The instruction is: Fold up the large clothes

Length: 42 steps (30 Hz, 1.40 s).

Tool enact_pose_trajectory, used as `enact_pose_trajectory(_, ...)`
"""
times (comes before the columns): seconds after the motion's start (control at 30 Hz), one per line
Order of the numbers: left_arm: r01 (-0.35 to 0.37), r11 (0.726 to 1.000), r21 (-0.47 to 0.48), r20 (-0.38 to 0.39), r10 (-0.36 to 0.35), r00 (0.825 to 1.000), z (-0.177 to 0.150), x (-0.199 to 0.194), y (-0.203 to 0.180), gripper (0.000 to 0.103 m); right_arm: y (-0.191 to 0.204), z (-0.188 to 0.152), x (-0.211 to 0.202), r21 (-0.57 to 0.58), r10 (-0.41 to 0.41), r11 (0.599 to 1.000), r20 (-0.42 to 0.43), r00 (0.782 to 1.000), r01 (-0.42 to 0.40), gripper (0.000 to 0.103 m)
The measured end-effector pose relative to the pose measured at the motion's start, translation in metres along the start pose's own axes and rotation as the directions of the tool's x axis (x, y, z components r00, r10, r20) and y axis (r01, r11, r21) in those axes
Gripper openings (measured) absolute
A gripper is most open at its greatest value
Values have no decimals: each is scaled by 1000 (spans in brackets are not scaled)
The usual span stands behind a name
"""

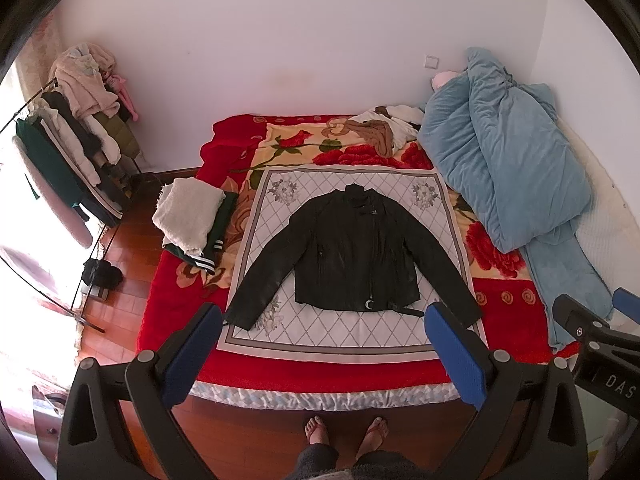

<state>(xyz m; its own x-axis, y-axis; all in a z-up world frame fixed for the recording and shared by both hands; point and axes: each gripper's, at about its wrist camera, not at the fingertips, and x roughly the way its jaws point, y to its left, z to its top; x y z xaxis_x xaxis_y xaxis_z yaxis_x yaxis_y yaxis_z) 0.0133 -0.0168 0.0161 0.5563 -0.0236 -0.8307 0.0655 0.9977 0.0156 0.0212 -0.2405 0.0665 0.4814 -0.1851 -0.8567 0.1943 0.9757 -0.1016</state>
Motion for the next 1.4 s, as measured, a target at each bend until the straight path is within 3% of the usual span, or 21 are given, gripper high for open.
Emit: enact_pose_trajectory(1.4,25,1000,-17,20,-25,999,20,-6,9,103,8,10,-7,24,-9,1000,2,1000,9,102)
